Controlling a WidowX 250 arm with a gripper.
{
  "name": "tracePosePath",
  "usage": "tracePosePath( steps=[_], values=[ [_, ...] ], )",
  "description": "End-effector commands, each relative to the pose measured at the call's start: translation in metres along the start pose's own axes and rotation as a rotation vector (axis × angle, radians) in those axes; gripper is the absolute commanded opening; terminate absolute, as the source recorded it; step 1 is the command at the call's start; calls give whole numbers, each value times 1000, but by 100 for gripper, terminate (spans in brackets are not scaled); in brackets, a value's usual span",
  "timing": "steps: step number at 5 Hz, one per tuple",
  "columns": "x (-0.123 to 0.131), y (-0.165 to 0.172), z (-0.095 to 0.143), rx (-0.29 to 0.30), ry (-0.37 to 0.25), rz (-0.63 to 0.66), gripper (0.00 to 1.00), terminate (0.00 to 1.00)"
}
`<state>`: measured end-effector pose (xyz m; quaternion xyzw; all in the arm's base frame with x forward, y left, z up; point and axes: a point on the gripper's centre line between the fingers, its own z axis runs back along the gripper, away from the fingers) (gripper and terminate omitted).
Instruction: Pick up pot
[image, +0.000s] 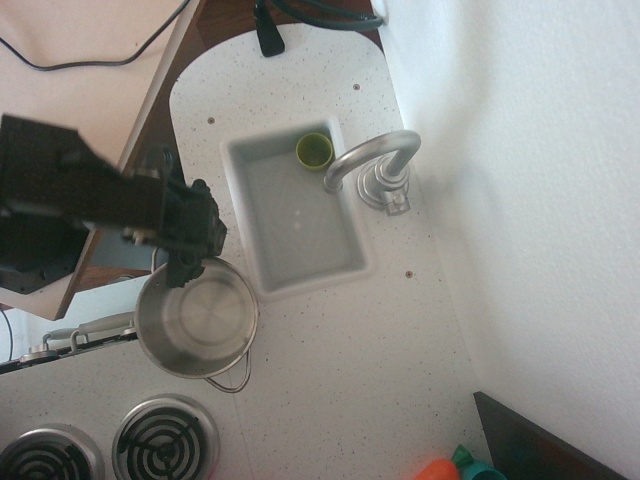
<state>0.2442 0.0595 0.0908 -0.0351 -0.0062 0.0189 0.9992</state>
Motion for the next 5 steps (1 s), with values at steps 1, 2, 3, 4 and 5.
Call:
tracePosePath(
  steps=[1,2,3,4,5],
  values=[
    [-5,27,-28,-43,73,74,100,0],
    [-3,19,-39,13,107,102,100,0],
    [2,9,-38,20,67,98,0,0],
    [9,7,-30,26,49,81,0,0],
    [13,8,-29,31,57,87,0,0]
  ],
)
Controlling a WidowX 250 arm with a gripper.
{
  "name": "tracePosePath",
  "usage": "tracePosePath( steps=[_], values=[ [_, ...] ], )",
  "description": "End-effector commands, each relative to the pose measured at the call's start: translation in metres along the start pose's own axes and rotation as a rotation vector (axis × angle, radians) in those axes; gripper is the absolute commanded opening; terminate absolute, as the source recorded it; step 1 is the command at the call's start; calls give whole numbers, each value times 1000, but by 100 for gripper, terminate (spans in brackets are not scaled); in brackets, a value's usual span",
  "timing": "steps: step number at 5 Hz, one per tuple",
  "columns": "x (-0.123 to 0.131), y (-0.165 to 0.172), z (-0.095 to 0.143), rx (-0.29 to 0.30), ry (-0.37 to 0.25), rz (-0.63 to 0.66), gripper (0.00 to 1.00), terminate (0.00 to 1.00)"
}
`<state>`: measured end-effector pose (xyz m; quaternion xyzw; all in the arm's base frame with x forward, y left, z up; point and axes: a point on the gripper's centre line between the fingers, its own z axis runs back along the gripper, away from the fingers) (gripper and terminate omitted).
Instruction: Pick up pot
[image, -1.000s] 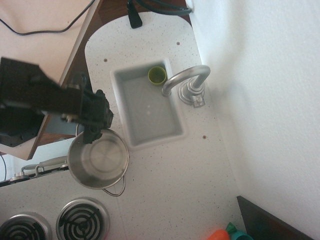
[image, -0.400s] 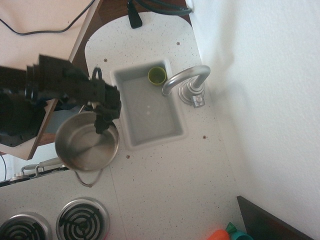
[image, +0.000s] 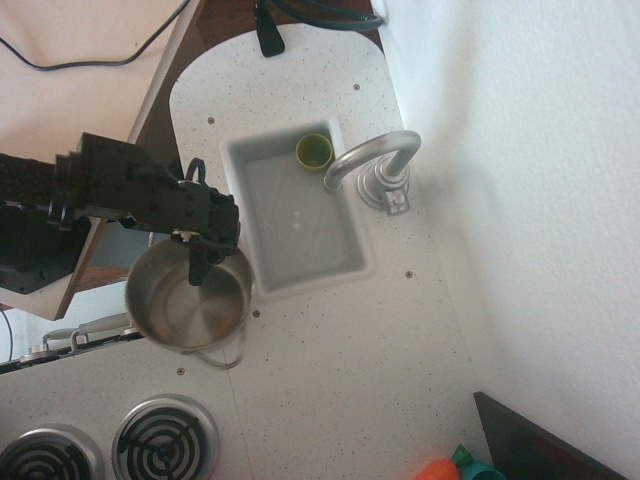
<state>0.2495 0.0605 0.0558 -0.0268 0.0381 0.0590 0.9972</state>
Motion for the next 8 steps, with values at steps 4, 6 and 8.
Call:
tracePosePath(
  steps=[4,6,8],
  values=[
    [58,-28,114,-31,-518,-208,0,0],
    [52,-40,219,-23,-811,-280,0,0],
    [50,-47,258,-12,-801,-293,0,100]
  ],
)
